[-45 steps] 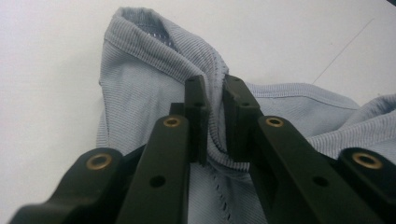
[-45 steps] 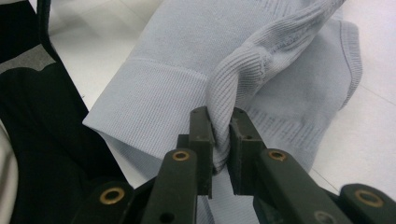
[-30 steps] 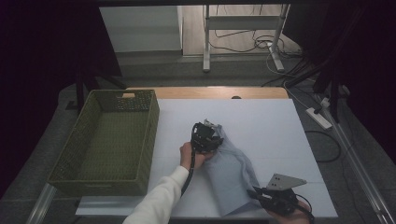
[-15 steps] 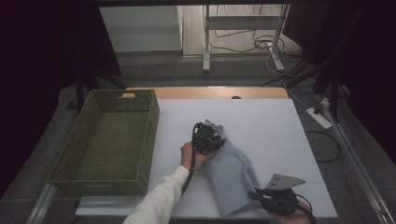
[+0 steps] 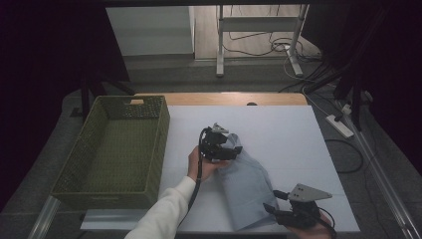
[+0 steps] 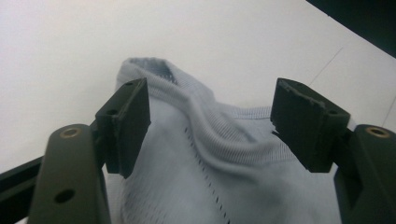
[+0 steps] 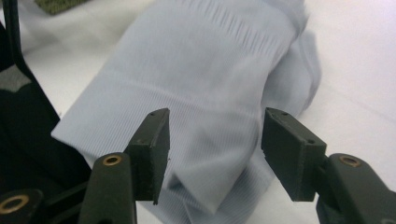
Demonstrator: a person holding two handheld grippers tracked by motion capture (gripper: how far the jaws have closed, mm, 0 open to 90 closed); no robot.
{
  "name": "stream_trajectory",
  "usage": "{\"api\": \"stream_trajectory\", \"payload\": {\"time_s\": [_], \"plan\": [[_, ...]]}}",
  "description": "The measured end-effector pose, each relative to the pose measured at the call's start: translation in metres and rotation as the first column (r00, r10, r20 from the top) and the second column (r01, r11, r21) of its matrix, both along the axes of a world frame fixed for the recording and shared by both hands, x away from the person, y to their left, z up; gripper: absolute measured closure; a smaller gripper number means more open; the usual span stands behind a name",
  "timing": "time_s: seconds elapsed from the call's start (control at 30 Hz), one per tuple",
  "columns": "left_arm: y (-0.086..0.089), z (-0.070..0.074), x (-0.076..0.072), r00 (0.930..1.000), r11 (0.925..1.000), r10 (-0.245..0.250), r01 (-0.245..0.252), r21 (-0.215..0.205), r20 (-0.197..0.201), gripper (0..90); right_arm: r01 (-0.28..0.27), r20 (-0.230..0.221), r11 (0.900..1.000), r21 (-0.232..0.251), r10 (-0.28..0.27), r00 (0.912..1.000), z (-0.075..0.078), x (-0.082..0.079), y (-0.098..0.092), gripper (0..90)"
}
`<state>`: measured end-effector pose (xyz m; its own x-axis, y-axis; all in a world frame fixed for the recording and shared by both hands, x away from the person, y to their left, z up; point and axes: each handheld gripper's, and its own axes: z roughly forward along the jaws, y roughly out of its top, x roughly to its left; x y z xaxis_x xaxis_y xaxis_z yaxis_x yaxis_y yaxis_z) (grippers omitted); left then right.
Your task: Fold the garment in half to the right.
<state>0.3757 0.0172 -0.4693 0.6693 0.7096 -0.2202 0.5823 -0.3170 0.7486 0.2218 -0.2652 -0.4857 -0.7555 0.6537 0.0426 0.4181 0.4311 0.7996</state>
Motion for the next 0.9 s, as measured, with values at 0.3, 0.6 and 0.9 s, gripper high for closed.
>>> {"api": "stream_trajectory", "payload": {"time_s": [0.3,0.6,0.9], "plan": [[0.019,0.005,-0.014,0.9995,1.0,0.002,-0.002,-0.008,0.03,30.6,0.02,0.043,1.0,-0.003,-0.02,0.9989,0.005,0.002,0.0,42.0],[0.035,0.005,-0.028,0.9991,0.9994,-0.008,0.009,-0.035,0.042,32.4,0.033,0.064,0.999,-0.004,-0.032,0.9974,0.009,0.008,0.001,43.0],[0.043,-0.002,-0.039,0.9989,0.999,-0.021,0.023,-0.039,0.041,32.4,0.03,0.079,0.999,-0.012,-0.029,0.9964,0.013,0.014,0.007,43.8]]}}
